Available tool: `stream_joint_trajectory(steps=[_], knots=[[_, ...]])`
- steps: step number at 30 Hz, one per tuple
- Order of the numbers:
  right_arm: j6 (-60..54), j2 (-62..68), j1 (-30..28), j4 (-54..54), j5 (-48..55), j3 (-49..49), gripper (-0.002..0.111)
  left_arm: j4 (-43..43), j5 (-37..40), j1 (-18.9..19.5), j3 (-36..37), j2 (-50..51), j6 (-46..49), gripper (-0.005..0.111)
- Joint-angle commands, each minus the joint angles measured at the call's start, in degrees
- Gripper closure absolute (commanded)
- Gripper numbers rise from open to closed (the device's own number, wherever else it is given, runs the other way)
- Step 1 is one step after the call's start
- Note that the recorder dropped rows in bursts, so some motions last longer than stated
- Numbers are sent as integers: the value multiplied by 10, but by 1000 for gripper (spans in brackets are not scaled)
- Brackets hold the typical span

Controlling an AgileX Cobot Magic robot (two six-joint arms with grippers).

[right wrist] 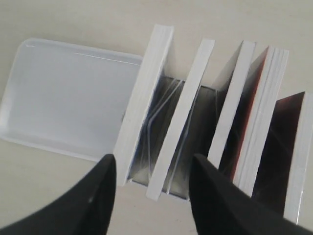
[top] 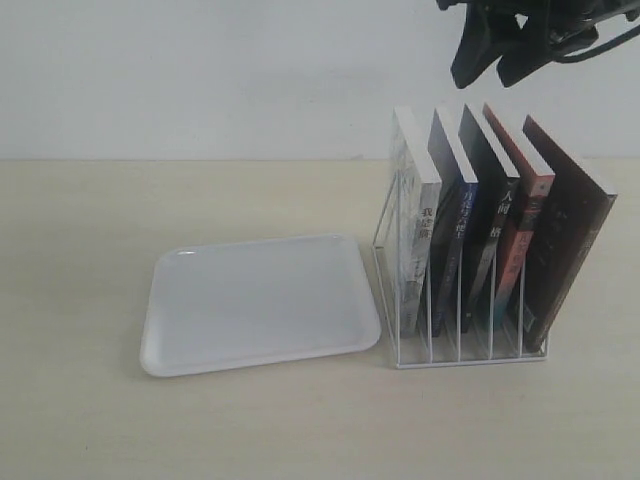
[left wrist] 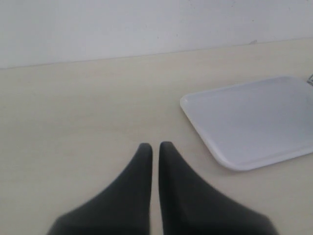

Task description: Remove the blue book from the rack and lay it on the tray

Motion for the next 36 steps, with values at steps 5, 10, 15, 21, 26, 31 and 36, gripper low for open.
stream_joint_trajectory(steps=[5,10,15,21,26,31,36], knots=[[40,30,6,-61,-2,-4,64,0,-9,0,-2,-2,-4,102],[43,33,5,-84,-2,-4,64,0,-9,0,-2,-2,-4,102],[43,46,5,-88,-2,-4,64,0,-9,0,-2,-2,-4,102],[43,70,5,-89,-2,-4,64,0,-9,0,-2,-2,-4,102],[43,73,5,-96,-2,-4,84,0,-9,0,-2,-2,-4,102],[43,79,5,-102,-2,-4,73,0,-9,0,-2,-2,-4,102],[43,79,5,-104,-2,-4,73,0,-9,0,-2,-2,-4,102]])
